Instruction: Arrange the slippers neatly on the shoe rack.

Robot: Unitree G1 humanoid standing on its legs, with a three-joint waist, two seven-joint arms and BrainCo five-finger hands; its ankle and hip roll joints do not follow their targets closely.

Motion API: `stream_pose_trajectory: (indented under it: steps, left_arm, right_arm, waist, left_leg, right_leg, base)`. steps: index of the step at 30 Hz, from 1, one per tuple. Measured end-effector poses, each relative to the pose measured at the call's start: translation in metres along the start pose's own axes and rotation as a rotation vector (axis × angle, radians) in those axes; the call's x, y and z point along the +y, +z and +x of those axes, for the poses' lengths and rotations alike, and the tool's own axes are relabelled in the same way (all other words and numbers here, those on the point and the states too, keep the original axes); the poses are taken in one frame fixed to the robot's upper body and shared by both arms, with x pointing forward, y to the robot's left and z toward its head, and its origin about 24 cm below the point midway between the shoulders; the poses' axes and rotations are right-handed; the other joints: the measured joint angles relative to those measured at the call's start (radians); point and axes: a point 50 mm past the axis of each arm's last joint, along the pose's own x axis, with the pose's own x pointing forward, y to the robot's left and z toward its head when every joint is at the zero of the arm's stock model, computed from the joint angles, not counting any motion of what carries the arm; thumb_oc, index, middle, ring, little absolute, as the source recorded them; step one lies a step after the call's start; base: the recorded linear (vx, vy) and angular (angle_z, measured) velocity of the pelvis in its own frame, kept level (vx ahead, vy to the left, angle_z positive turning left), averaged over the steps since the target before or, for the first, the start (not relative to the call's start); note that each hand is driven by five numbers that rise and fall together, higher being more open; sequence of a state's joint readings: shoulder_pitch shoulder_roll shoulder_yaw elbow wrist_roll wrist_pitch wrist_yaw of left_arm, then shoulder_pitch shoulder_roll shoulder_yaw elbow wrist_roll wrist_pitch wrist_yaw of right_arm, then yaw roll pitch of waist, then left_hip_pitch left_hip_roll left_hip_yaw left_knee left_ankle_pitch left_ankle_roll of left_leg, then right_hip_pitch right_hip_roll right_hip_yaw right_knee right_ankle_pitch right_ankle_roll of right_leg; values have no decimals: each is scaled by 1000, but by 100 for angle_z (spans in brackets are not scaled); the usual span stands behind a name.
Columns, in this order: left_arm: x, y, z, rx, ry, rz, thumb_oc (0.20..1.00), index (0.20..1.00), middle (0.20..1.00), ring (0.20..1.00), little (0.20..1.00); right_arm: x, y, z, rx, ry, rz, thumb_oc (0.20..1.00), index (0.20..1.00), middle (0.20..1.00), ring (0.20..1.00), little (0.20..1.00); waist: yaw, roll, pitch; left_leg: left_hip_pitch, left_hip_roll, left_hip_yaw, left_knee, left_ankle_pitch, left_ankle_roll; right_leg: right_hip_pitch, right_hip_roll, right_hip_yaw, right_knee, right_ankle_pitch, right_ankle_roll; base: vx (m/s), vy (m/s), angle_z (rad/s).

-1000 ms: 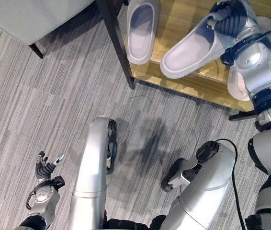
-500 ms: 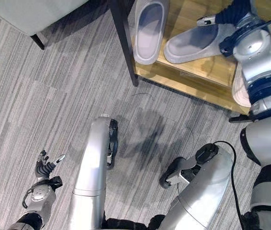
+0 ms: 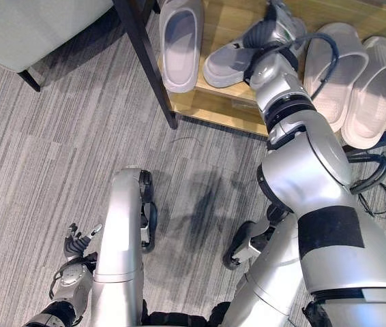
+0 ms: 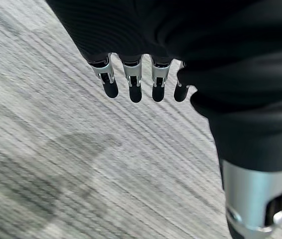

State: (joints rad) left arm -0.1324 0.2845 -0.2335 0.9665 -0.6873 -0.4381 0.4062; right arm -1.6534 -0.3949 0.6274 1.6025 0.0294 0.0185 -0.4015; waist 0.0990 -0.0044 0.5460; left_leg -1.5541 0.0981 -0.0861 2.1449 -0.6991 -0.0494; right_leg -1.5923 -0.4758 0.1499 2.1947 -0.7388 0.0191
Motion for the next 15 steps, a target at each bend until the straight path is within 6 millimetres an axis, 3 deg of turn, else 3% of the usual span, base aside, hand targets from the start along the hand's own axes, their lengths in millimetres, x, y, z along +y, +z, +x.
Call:
stream_pose_trajectory:
  steps: [6,15]
  left_arm:
    - [8,-13,-6,46,58,2,1000,1000,1000,1000,1000]
    - [-4,-7,-1,55,50,-26,1000,1000,1000,1000,1000]
  right_arm:
    - [6,0,-5,38,-75,-30,1000,1000,1000,1000,1000]
    - [24,-7,-13,158,-25,80,1000,1000,1000,1000,1000]
  waist:
    - [0,0,0]
    - [-12,0,0]
  left_leg:
    - [-2,-1,-7,13,-1,-4]
    - [-6,-1,-12,26,-5,-8]
  right_leg:
    - [-6,1,4,18,-8,-12]
    - [-7,3,5,28,-11,-7]
  base:
    - [0,0,0]
    - [0,0,0]
